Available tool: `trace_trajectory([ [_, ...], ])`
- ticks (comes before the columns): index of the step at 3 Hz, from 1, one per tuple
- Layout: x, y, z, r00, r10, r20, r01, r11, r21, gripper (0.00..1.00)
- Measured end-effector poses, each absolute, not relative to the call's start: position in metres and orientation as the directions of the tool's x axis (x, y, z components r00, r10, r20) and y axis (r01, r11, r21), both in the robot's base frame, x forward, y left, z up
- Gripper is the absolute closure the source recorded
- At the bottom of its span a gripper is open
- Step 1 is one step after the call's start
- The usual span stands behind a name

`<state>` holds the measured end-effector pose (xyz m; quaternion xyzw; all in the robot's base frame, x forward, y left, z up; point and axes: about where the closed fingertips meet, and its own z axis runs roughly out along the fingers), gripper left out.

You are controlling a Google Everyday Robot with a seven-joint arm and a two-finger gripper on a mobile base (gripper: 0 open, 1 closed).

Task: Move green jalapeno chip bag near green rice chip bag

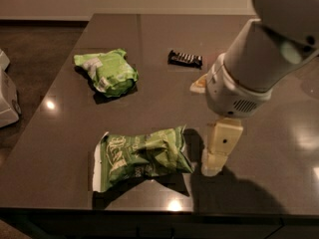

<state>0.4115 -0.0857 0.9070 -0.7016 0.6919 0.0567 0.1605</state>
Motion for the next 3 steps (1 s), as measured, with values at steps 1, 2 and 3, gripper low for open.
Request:
trace_trajectory([
  [1,0.406,-0.06,0.886,0.062,-0.953,-0.296,-0.992,-0.027,-0.123,0.0],
  [2,0.406,-0.042,0.871,0.073,-0.957,-0.28,-0.992,-0.042,-0.115,0.0],
  [3,0.409,-0.027,0.857,0.083,-0.964,-0.255,-0.992,-0.056,-0.111,0.0],
])
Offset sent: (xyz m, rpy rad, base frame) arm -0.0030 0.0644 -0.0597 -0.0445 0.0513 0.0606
